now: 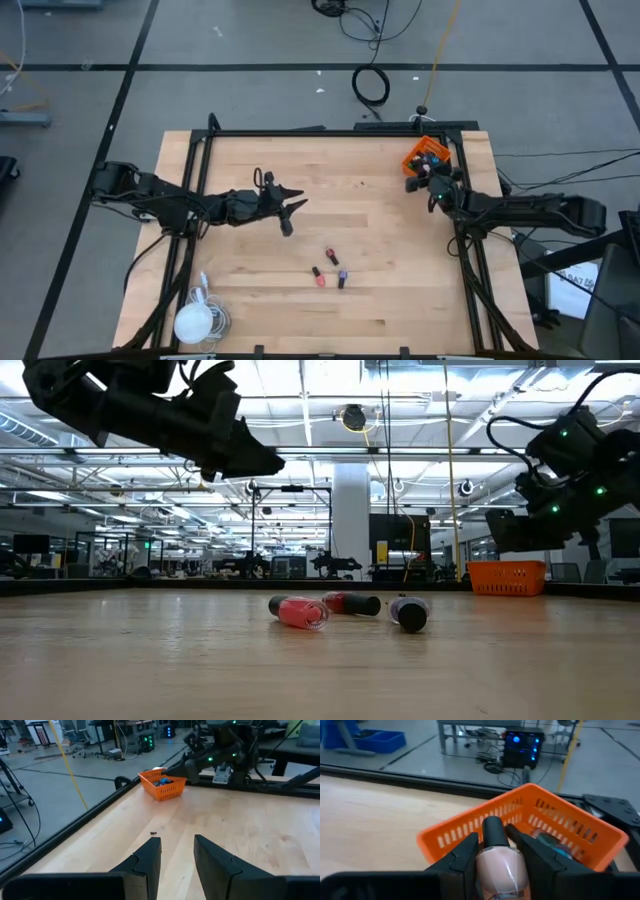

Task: Pick & Place Nail Polish
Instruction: Put the brown nail polish bottle into the orange basket, then put the light purple nail polish bottle into the orange basket

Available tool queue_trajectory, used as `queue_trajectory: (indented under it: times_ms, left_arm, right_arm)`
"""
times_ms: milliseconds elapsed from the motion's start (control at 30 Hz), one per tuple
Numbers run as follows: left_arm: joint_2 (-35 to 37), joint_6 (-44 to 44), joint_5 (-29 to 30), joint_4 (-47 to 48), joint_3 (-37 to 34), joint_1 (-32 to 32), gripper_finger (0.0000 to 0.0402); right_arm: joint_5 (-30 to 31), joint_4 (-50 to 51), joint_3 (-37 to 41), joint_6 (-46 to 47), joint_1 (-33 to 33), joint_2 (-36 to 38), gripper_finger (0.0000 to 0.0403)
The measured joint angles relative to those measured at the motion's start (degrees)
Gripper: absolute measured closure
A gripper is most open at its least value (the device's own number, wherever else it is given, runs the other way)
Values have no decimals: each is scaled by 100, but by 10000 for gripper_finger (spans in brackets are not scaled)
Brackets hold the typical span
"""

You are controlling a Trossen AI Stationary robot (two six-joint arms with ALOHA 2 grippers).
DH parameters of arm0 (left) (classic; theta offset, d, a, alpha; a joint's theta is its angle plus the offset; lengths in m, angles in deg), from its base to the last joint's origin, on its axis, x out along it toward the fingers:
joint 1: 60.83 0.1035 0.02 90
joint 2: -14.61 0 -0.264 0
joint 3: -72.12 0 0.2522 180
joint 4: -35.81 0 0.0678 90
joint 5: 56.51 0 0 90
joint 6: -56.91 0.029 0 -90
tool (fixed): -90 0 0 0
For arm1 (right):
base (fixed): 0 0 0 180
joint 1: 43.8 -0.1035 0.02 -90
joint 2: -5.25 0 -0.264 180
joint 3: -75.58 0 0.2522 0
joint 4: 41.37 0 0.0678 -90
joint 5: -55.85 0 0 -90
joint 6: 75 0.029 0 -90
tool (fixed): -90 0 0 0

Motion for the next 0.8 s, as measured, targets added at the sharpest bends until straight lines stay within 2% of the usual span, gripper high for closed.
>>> queue_trajectory:
  times_ms: [133, 333, 500, 567, 633, 800]
  left_arm:
    - [-2, -1, -2, 0, 0, -2, 286]
    - [-2, -23, 0, 0, 0, -2, 286]
    - [-2, -23, 0, 2, 2, -2, 286]
    - [-2, -23, 0, 2, 2, -2, 286]
    - [-2, -23, 0, 3, 2, -2, 286]
    - [-2, -23, 0, 4, 2, -2, 286]
  right_arm:
    - [-12, -34, 24, 6, 143, -1, 285]
    - [-9, -255, 29, -211, 189, 2, 217]
    - [-35, -262, 31, -219, 191, 2, 184]
    - [-299, -367, 31, -261, 189, 11, 178]
    - [-816, -725, 33, -450, 175, 13, 177]
    - [-2779, -2078, 35, -712, -57, 13, 188]
